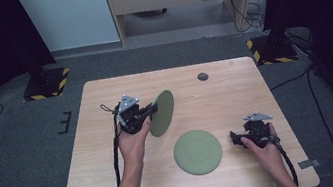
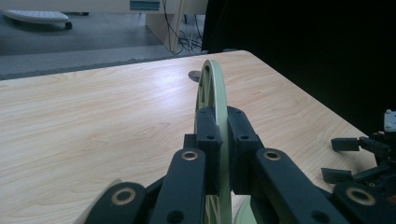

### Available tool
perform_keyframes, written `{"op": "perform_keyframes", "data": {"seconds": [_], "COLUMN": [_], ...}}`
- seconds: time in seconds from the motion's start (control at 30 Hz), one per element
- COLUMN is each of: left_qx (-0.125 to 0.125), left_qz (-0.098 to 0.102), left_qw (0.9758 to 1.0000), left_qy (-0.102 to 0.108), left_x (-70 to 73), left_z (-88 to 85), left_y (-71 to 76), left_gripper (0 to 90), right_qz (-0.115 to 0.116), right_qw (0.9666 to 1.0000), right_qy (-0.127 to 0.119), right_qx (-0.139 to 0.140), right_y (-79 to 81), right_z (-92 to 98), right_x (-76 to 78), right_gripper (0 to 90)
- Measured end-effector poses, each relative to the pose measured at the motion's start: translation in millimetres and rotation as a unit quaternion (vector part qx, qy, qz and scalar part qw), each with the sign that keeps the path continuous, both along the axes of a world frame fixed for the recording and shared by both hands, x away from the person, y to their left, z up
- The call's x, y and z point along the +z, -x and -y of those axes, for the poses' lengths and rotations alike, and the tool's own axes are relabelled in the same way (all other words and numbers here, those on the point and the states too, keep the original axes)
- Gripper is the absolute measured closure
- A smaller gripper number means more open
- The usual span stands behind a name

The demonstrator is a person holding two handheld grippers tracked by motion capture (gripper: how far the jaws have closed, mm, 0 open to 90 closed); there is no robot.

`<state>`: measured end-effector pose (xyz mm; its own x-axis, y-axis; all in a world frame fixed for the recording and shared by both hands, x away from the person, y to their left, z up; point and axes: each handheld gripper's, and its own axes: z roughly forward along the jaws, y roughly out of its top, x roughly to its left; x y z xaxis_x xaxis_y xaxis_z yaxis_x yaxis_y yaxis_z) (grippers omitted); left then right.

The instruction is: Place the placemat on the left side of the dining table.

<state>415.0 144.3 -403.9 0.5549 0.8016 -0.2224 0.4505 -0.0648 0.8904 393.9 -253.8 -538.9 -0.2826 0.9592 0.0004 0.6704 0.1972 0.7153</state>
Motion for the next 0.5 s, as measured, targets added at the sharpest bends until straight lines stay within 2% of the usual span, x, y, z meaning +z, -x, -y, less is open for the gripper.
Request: {"op": "perform_keyframes", "data": {"seconds": [0.5], "left_qx": [0.031], "left_qz": [0.001], "left_qw": [0.9995], "left_qy": [-0.003], "left_x": [1.1], "left_z": [-32.5], "left_y": [3.7], "left_gripper": [85.3], "right_qz": [0.001], "right_qw": [1.0], "right_qy": [0.0], "right_qx": [0.0], "right_y": [0.0], "right_z": [0.0], "right_x": [-0.2], "right_gripper": [4.8]}}
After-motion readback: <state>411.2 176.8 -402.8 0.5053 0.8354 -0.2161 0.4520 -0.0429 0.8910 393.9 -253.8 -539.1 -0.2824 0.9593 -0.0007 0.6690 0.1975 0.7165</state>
